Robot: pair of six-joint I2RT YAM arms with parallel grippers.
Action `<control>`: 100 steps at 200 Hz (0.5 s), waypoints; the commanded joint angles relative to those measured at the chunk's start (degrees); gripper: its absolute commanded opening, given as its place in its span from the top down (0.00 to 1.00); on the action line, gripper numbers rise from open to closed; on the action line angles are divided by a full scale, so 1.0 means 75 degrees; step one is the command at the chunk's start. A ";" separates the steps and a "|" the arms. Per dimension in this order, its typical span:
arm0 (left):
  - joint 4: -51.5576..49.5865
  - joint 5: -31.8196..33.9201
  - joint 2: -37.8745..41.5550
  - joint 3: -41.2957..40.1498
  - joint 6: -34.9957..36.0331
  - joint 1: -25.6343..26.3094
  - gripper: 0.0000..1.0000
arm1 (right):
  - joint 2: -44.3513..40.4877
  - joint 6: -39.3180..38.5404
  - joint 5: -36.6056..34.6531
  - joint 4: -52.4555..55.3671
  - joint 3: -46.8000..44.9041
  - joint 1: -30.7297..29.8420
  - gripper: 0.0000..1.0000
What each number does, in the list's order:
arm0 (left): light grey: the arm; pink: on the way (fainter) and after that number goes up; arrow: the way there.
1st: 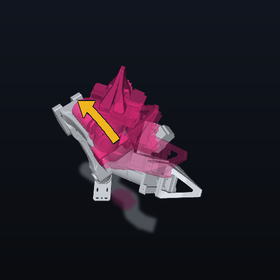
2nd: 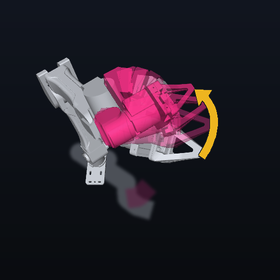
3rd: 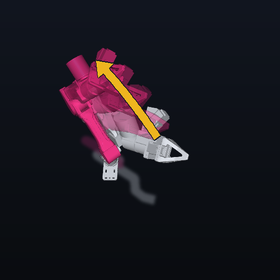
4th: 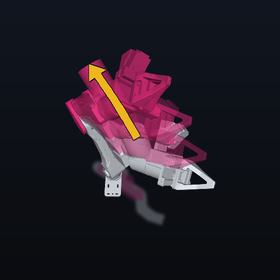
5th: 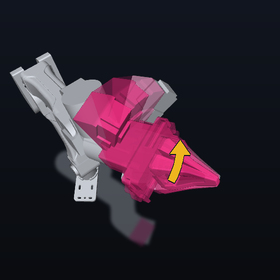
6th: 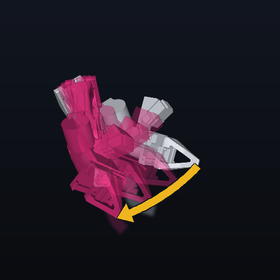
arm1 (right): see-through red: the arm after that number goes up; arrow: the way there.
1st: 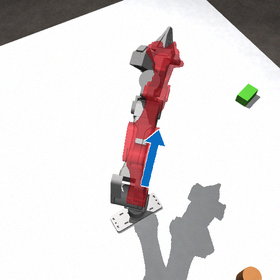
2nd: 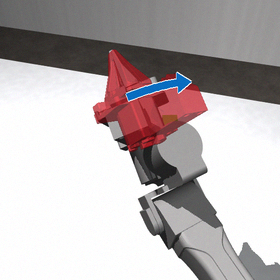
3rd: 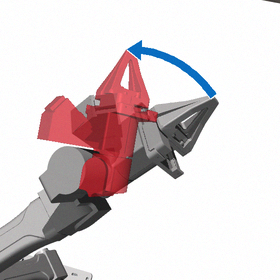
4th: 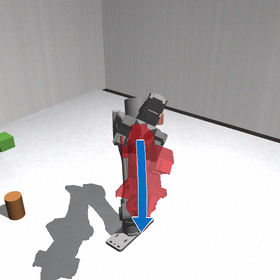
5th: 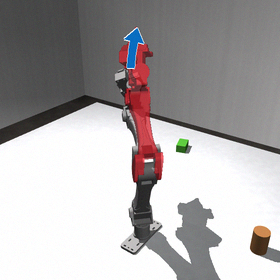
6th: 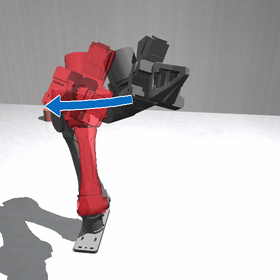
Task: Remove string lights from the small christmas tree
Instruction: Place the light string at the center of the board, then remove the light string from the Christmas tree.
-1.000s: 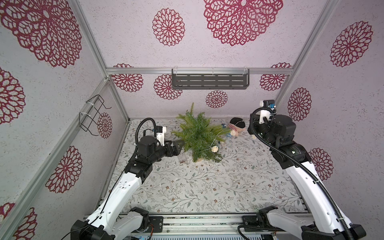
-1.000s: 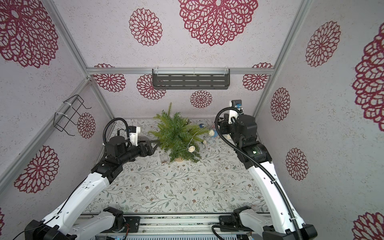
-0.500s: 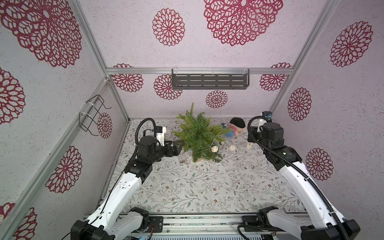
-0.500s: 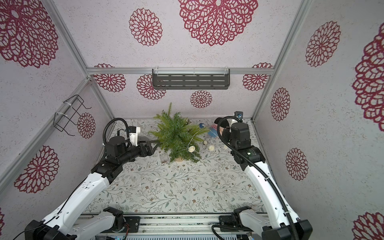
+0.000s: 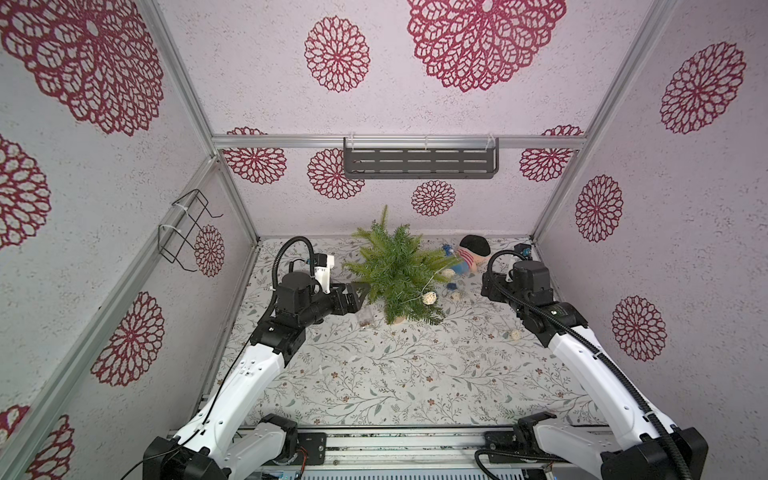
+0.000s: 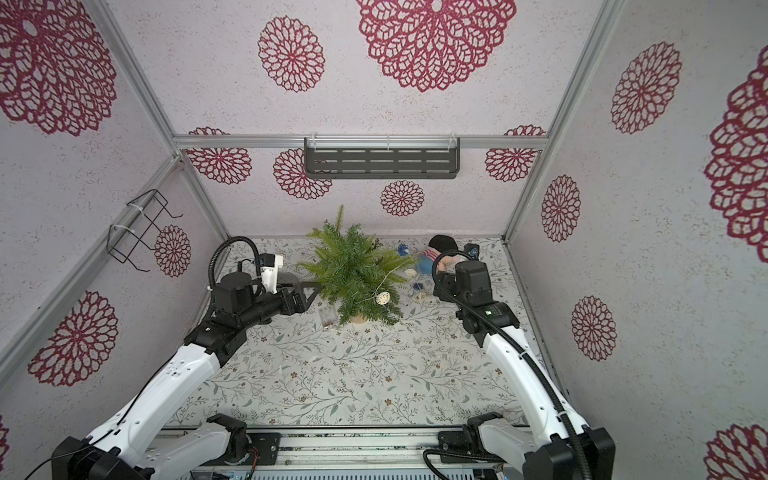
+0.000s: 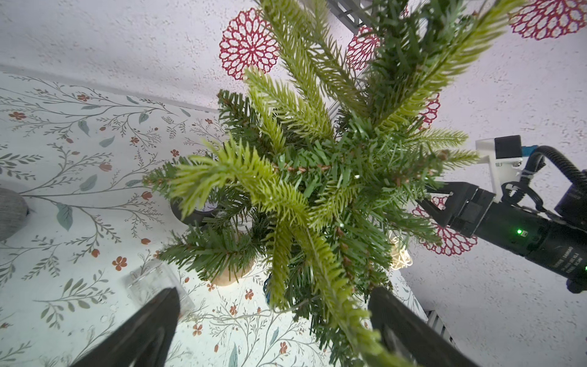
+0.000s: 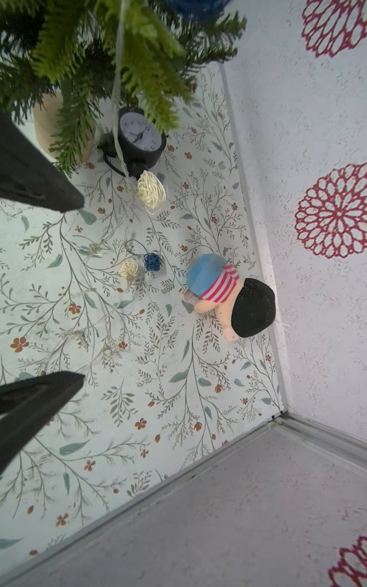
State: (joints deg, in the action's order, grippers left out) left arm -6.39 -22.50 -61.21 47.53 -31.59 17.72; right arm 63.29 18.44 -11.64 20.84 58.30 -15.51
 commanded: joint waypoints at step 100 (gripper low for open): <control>-0.0313 -0.0879 0.0031 0.0426 0.0387 -0.0086 0.05 | 0.1691 -0.2623 0.6758 -0.3353 0.0520 0.1139 0.36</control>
State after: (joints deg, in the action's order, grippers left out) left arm -8.01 -25.78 -61.54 48.95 -29.56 17.61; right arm 71.77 2.70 23.16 3.92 59.37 -9.37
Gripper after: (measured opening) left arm 0.948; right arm 0.628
